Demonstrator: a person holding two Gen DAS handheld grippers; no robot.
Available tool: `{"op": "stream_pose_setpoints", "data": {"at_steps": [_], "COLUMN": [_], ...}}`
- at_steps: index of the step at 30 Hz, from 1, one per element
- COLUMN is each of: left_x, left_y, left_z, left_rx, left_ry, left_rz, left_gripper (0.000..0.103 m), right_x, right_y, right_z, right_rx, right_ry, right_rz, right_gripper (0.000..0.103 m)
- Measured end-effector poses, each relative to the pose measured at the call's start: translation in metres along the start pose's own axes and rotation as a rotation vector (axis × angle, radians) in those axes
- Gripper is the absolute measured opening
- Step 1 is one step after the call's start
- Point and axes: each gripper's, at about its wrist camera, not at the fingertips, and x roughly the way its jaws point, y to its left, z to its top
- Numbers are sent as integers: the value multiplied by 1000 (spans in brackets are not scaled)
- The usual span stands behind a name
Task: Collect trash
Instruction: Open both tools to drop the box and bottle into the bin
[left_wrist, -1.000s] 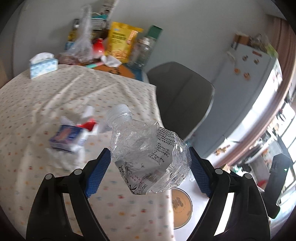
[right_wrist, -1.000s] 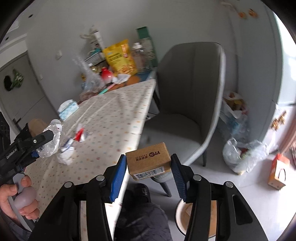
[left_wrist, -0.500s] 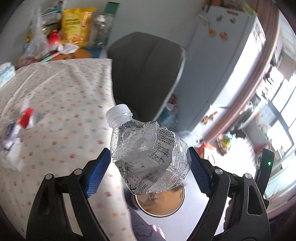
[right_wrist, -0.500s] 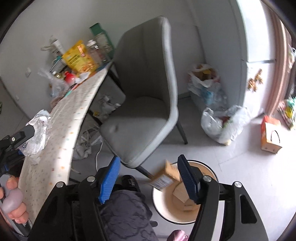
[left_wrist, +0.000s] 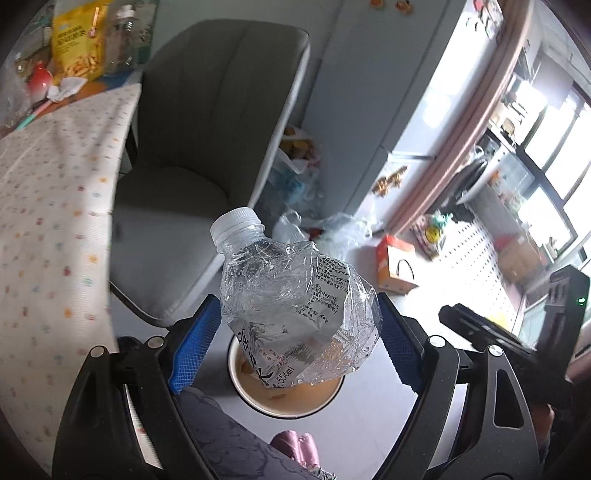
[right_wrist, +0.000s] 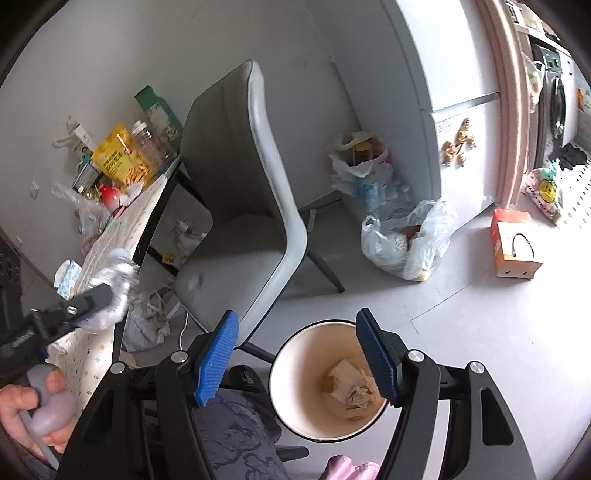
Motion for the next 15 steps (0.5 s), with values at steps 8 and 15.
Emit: {"op": "stream_pose_setpoints", "data": {"at_steps": [8,15], "left_x": [34,59], "left_y": [-15,-34], "left_z": [-10,-22], "left_rx": [26,63], "left_ry": [76,151], "left_rz": [-14,-30], "left_gripper": [83,83], "right_x": [-16,-35], "right_y": [-20,-37], "right_z": [-5,-11], "right_rx": [41,72], "right_ry": [-18,-38], "right_rz": [-16,-40], "right_gripper": [71,82]}}
